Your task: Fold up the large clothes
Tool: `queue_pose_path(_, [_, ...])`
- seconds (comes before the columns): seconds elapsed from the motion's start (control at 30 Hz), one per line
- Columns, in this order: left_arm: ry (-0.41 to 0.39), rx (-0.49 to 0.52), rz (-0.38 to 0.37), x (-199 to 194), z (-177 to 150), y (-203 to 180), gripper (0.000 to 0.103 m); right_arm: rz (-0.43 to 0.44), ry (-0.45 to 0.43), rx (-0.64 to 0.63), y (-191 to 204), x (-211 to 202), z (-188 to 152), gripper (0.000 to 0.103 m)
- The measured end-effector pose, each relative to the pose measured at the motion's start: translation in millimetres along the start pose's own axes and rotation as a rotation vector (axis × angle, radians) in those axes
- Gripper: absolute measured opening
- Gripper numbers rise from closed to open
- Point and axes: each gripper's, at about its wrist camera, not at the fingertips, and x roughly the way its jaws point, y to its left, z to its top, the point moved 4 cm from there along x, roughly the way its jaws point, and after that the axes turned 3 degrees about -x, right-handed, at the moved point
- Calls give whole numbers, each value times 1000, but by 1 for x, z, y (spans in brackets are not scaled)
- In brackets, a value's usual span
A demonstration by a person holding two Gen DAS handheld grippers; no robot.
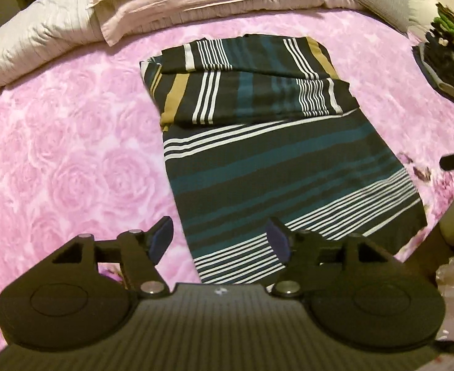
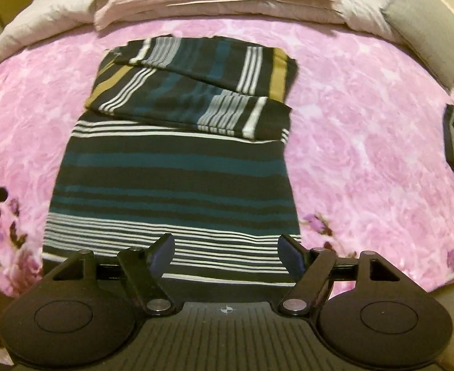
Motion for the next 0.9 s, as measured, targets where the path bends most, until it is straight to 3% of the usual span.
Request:
queue_pose_path(0.33, [-10, -28, 45, -16, 4, -31, 72, 67, -14, -86, 0, -1, 3, 71])
queue_pose_path(0.63, [-12, -89, 67, -23, 3, -35, 74, 91, -22, -92, -7, -1, 7, 71])
queue_pose_path(0.9, [3, -85, 75, -20, 2, -37, 75, 108, -23, -86, -8, 2, 8, 71])
